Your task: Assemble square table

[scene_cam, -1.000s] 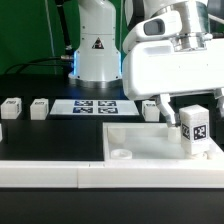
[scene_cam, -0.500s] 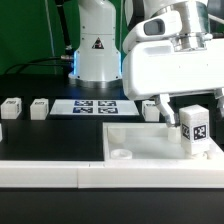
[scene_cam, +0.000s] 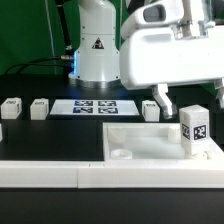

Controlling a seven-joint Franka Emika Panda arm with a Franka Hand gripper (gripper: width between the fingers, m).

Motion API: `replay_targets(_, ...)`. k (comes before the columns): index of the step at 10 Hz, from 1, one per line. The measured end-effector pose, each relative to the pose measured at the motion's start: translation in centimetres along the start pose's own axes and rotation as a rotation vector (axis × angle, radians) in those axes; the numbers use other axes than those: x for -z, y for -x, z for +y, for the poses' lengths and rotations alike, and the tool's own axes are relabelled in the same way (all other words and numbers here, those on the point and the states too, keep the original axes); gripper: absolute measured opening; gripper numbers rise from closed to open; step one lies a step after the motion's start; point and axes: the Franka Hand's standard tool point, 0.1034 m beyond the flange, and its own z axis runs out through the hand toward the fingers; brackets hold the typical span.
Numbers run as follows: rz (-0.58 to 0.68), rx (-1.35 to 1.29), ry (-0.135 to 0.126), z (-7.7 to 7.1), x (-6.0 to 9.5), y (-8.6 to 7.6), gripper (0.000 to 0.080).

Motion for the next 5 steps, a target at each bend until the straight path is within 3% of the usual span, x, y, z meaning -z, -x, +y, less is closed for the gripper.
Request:
replay_targets(2,-0.147,-0.013,-0.022,0.7,-0.1,0.1,0.0649)
replay_targets(5,-0.370,-0.046,-0.061,-1.0,-0.6,0.9,0.0649)
